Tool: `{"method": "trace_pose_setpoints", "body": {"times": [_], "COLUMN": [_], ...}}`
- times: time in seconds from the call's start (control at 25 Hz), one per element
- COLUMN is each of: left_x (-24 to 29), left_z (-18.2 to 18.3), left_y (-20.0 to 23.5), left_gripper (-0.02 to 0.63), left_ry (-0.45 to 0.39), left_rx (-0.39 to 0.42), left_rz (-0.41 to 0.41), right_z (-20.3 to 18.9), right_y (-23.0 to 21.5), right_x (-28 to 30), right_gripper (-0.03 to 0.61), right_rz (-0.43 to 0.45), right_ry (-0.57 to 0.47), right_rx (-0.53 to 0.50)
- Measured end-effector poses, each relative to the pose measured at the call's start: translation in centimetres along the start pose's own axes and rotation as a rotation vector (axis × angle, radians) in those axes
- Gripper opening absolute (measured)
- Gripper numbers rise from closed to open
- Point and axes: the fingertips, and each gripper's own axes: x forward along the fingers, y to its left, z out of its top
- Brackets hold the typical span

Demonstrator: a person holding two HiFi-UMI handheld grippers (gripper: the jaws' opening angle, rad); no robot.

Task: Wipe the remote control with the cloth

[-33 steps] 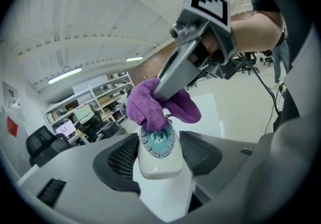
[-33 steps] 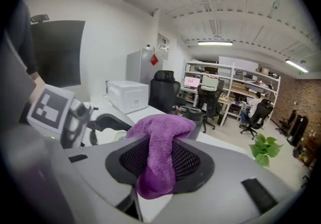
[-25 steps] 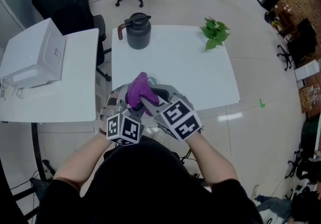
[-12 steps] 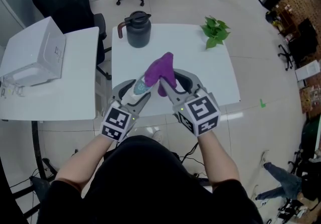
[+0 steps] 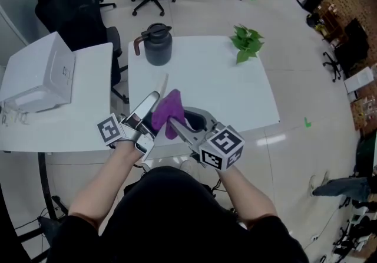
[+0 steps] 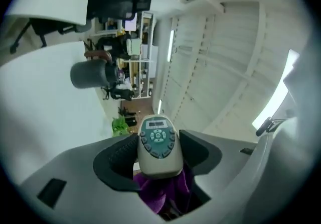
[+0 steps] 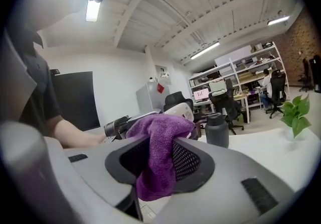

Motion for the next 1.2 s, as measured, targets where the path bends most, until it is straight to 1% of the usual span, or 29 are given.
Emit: {"method": "trace_pose_setpoints", "body": {"times": [0.08, 0.24, 0.36, 0.44, 0.52, 0.64, 0.72, 0.8, 0.88, 1.0, 1.12, 1.2], "left_x": [0.4, 0.4, 0.2, 0.2, 0.3, 0.6, 0.9, 0.9, 0.7, 0.1, -0.4, -0.7], "left_z": [-1.6, -3.9, -4.9, -4.6, -3.5, -1.6, -1.1, -1.5, -2.2, -3.2, -3.9, -4.0], "left_y": [-0.6, -1.0, -0.9, -0.6, -0.3, -0.5, -1.3, -1.9, -2.2, -2.3, -2.5, -2.5], "left_gripper": [0.252, 0.251, 0.25, 0.252, 0.252, 0.252, 0.252, 0.252, 0.25, 0.252, 0.252, 0.252], "left_ry": [0.068, 0.174, 0.205, 0.186, 0.146, 0.09, 0.081, 0.103, 0.137, 0.186, 0.232, 0.25], "left_rx": [-0.034, -0.062, -0.063, -0.066, -0.07, -0.071, -0.073, -0.079, -0.092, -0.097, -0.071, -0.033], "left_rz": [-0.04, -0.069, -0.071, -0.063, -0.053, -0.061, -0.087, -0.11, -0.123, -0.13, -0.129, -0.115], "right_z": [0.3, 2.3, 4.4, 5.6, 5.7, 3.6, 2.2, 1.7, 2.0, 3.4, 4.6, 4.9], "right_y": [-0.3, -3.4, -5.7, -5.9, -4.4, -0.5, 1.2, 1.6, 1.0, -0.8, -2.2, -2.2], "right_x": [0.0, -1.3, -2.5, -3.2, -3.2, -1.9, -1.0, -0.5, -0.5, -1.1, -1.9, -2.1], "right_gripper": [0.138, 0.137, 0.137, 0.138, 0.138, 0.138, 0.138, 0.138, 0.138, 0.137, 0.137, 0.138], "right_rz": [0.0, -0.072, -0.139, -0.15, -0.104, 0.015, 0.067, 0.069, 0.03, -0.063, -0.139, -0.172], "right_ry": [-0.006, -0.053, -0.097, -0.122, -0.121, -0.061, -0.025, -0.011, -0.018, -0.058, -0.098, -0.1], "right_rx": [0.006, 0.003, -0.003, -0.015, -0.032, -0.074, -0.091, -0.091, -0.088, -0.087, -0.088, -0.109]}}
